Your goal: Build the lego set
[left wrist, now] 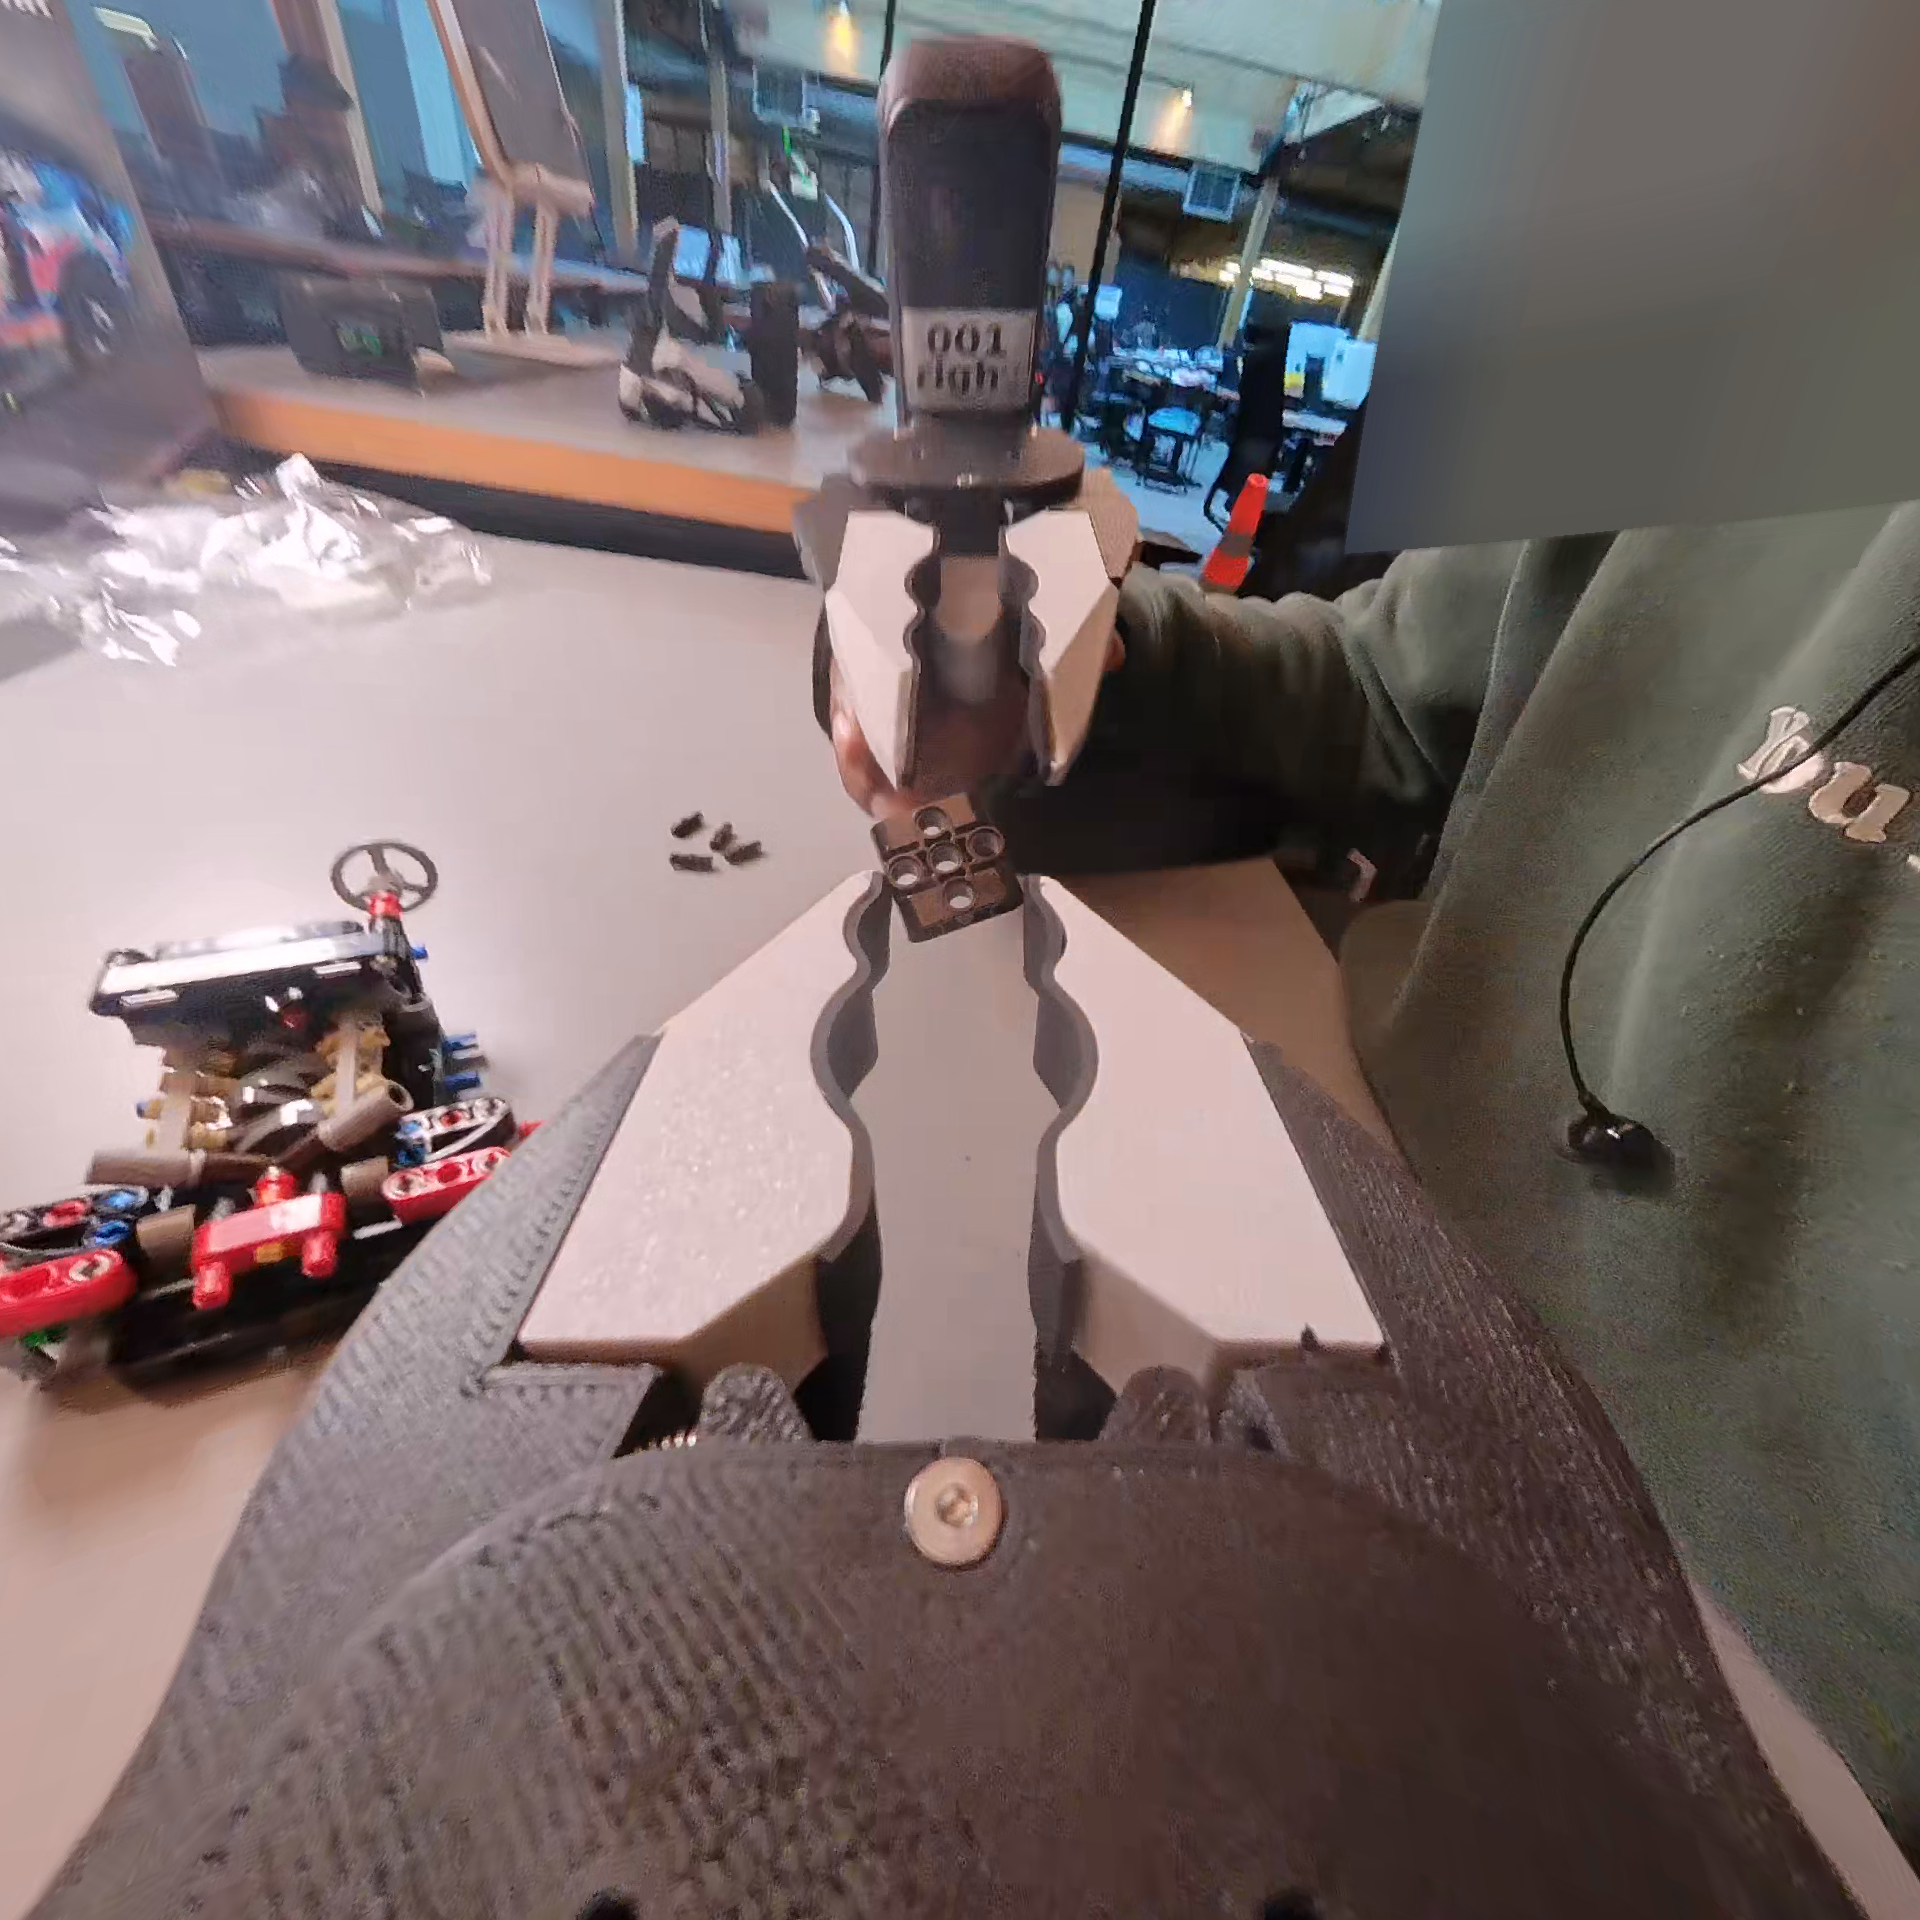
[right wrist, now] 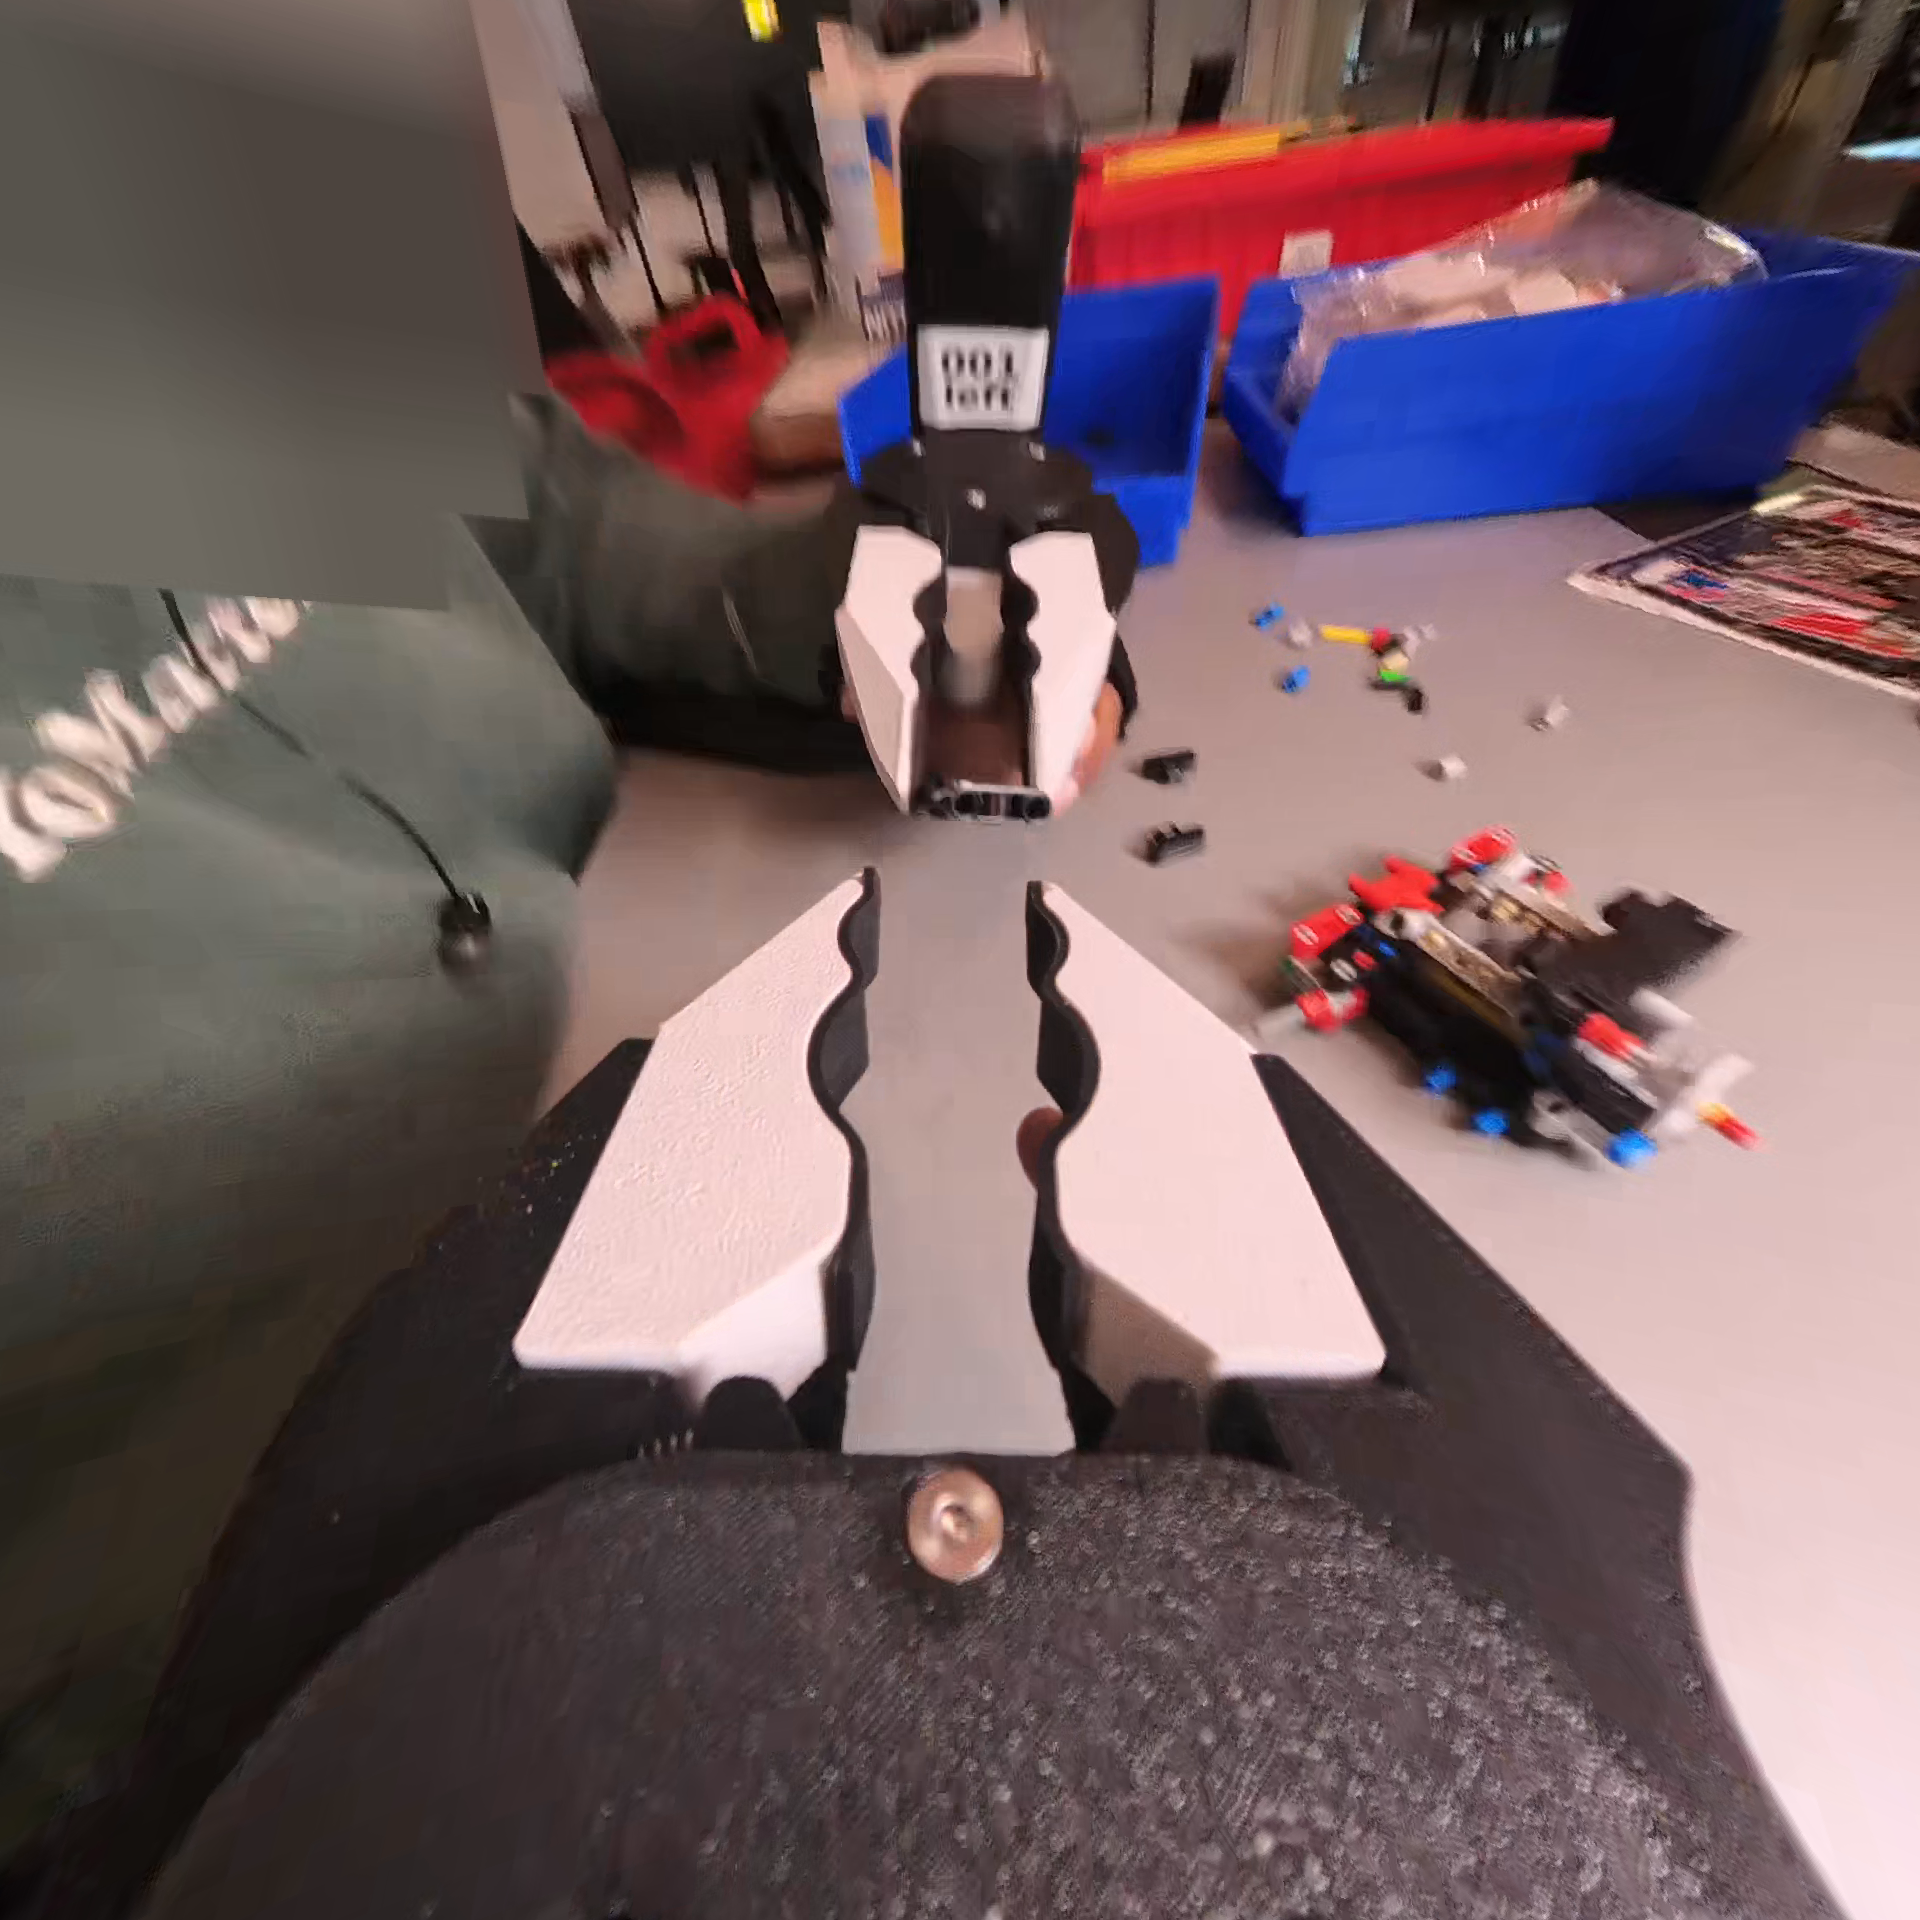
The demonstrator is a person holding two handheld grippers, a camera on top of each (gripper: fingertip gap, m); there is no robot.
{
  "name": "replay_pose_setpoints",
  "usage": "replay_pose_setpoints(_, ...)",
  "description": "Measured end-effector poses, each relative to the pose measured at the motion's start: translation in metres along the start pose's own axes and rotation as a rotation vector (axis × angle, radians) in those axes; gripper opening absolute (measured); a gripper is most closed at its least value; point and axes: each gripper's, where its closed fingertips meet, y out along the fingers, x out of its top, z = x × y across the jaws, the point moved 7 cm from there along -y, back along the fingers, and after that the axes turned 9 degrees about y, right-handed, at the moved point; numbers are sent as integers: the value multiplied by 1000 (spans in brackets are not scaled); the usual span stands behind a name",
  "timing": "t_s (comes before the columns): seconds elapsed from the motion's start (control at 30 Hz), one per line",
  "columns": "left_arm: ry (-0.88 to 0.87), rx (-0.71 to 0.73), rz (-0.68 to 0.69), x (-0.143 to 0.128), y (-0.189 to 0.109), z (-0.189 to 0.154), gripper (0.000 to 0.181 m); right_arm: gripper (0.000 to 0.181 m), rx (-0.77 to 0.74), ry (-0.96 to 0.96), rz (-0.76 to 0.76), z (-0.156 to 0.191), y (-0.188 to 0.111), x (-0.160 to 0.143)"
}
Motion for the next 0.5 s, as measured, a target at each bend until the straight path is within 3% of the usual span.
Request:
replay_pose_setpoints(0.17, 158, 154, 4, 5, -1, 1, 24, 34, 15, 278, -109, -6, 26, 10)
replay_pose_setpoints(0.3, 293, 252, 70, 3, 2, 1, 24, 17, -52, 451, -148, -18, 33, 7)
replay_pose_setpoints(0.4, 314, 275, 103, -1, 4, 1, 23, 13, -75, 429, -110, -22, 33, 3)
replay_pose_setpoints(0.5, 113, 206, 67, -2, -1, 9, 32, 6, -78, 231, -54, -15, 28, 6)
